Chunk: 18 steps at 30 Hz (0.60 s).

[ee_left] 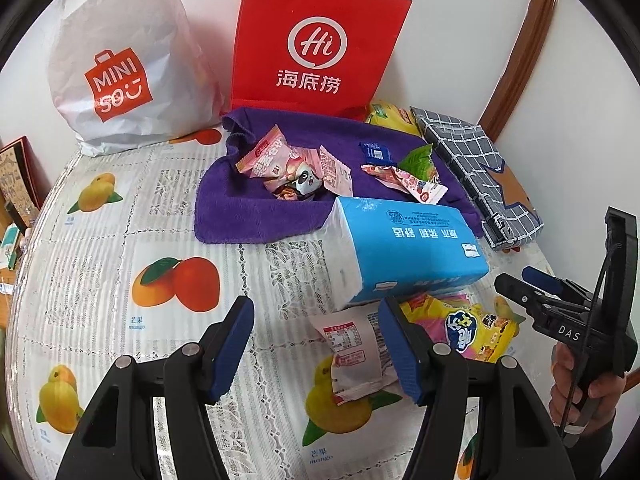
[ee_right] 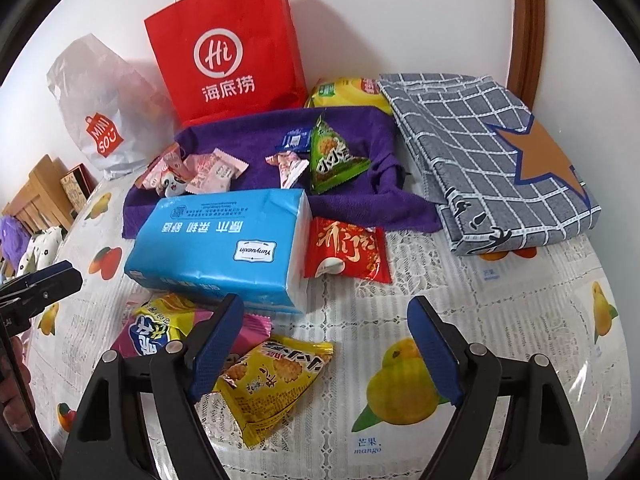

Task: Organize snacks
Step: 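Move both tools back toward the remaining snacks on the sheet, then grasp the yellow chip bag with the right tool while the left tool grasps the white wrapper packet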

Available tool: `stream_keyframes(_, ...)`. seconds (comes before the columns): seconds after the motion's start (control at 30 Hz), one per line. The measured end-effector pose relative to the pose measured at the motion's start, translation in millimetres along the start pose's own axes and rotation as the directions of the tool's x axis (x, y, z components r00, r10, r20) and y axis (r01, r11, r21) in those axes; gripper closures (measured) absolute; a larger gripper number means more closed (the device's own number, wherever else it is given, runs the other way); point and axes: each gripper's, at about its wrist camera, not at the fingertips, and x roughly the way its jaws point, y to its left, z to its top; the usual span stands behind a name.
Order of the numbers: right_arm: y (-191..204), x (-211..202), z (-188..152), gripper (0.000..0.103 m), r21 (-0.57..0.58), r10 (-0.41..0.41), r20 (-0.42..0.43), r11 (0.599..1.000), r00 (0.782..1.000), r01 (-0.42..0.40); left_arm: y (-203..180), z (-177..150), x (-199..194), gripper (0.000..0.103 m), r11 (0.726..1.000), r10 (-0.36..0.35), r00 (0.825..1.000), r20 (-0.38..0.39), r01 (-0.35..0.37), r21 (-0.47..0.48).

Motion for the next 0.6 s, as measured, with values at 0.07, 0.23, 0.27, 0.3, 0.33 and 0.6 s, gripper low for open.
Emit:
stream_keyframes(0.07, 0.9, 3.8, -0.5, 0.019, 0.0, 0.003, -0.008, 1.0, 1.0, -0.003, 1.2, 0.0, 2.0, 0.041, 1.0, -0.001, 1.0, -0.004, 0.001, -0.002)
stream_keyframes(0.23, 4.9, 16.9, -1.7, 0.019, -0.008, 0.005, -0.039, 1.0, 0.999, -0.005, 5.1, 0.2, 4.7, 0.041, 1.0, -0.003, 1.0, -0.008, 0.003, -0.009)
stream_keyframes(0.27, 5.5, 18.9, -2.0, 0.019, -0.008, 0.006, -0.043, 1.0, 0.999, -0.006, 6.2, 0.1, 5.5, 0.041, 1.0, -0.002, 1.0, -0.009, 0.002, -0.01)
stream_keyframes(0.3, 6.6, 21.8, -2.5, 0.019, -0.009, 0.007, -0.05, 1.0, 0.999, -0.008, 7.0, 0.0, 6.2, 0.041, 1.0, -0.002, 1.0, -0.01, 0.001, -0.011)
stream_keyframes(0.33, 7.0, 23.7, -2.5, 0.019, -0.011, 0.008, -0.054, 1.0, 0.999, -0.008, 7.8, -0.2, 6.6, 0.041, 1.0, -0.002, 1.0, -0.011, 0.002, -0.012)
stream_keyframes(0.6, 13.2, 40.4, -6.1, 0.019, -0.042, -0.022, -0.08, 0.999, 0.997, 0.019, 13.0, -0.9, 13.0, 0.041, 1.0, -0.002, 1.0, -0.024, 0.001, -0.021)
